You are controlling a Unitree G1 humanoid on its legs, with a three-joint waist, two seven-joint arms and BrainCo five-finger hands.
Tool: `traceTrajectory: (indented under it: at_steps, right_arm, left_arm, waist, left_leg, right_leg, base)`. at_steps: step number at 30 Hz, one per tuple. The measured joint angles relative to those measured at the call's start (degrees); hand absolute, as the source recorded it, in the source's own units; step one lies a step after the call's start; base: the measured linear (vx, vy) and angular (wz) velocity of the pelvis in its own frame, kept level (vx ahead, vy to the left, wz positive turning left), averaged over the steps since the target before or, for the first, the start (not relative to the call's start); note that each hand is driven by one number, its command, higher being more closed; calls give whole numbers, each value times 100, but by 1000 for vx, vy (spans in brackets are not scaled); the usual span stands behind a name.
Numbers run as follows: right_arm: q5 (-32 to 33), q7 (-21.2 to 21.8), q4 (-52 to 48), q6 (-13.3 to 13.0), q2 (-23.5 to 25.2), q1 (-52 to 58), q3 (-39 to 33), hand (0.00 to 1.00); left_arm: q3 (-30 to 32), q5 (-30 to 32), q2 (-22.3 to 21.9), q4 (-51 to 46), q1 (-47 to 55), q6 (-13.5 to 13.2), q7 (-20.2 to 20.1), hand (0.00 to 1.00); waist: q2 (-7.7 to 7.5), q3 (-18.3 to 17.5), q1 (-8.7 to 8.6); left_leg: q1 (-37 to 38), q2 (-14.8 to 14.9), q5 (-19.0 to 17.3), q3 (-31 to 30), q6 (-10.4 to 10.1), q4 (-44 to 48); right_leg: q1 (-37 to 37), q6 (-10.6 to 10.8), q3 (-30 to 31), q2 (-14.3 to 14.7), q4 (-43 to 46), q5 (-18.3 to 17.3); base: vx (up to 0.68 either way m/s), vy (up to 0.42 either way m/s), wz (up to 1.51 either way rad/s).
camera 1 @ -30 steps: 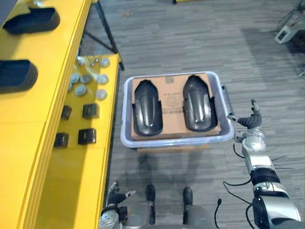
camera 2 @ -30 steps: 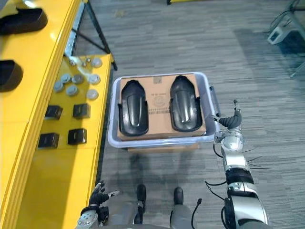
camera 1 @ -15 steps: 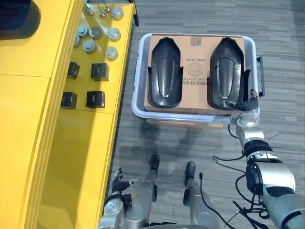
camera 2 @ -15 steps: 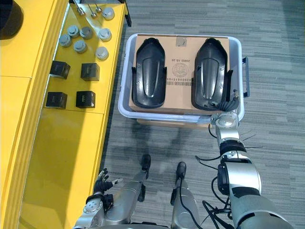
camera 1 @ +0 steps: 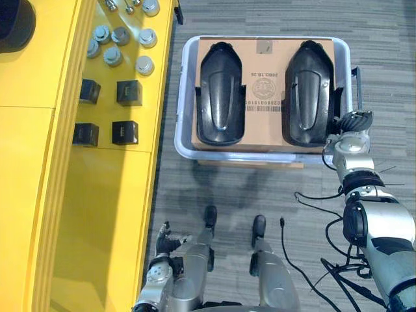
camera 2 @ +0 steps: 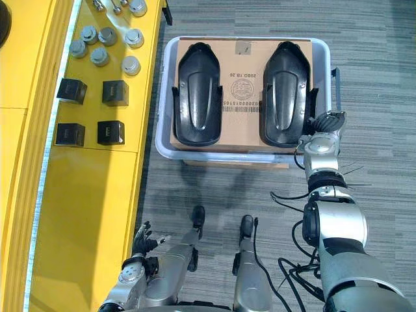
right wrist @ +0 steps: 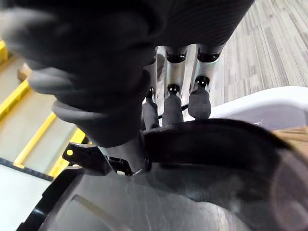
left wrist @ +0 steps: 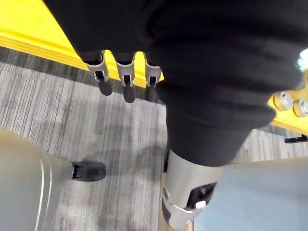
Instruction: Walk over and take plastic housings, then place them on the shelf
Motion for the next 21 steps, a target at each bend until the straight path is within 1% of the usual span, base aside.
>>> traceTrajectory:
  at_steps: [2,6,12,14,17,19,21]
  right_arm:
    - [0,0,-126,0,3,41,2,100]
    - [-7,-108,-813,-8,3,346,-1,100]
    - [-50,-271,-2035,-9,117,1237,-134,100]
    - [-76,-401,-2619,-7,235,1621,-206,100]
    - [-188,-503,-3149,-6,467,1985,-404,100]
    - [-280,-510,-3524,-7,601,2233,-405,100]
    - [-364,-511,-3921,-12,767,2415,-402,100]
  left_arm:
    - [1,-6,-1,-1,0,-2,1,0]
    - [1,-5,-20,-1,1,0,1,0]
    - [8,-3,-28,-13,10,1,4,0]
    - [14,1,-52,-56,24,3,5,0]
    - [16,17,-61,-300,161,10,-2,0]
    - [24,36,-53,-520,259,12,-5,0]
    - [29,63,-47,-794,362,11,-15,0]
  waist:
    - [-2,1,-2]
    - [-3,2,-11]
    - [-5,1,-21]
    - [-10,-2,-46]
    - [-27,-11,-77]
    - [-49,-23,-92]
    - [-85,-53,-154]
  left_leg:
    - [13,-40,-1,13,-1,-1]
    - [48,-41,-1,16,-2,-1]
    - [191,-47,0,7,-2,-17]
    - [212,-48,0,-5,-3,-22]
    - [328,4,8,2,-6,-139]
    - [380,9,5,8,-6,-139]
    - [416,9,4,7,-6,-139]
  right_leg:
    - [1,-7,20,4,3,5]
    - [19,-8,31,7,26,5]
    - [142,-5,30,2,48,2]
    - [163,-3,27,2,50,1]
    - [210,8,49,12,51,-7]
    - [265,26,56,11,49,-21]
    - [318,28,51,9,11,-22]
  base:
    - [42,10,-6]
    - [0,0,0]
    - [0,0,0]
    - [0,0,0]
    - [20,-21,-4]
    - [44,-19,-1]
    - [54,-12,1]
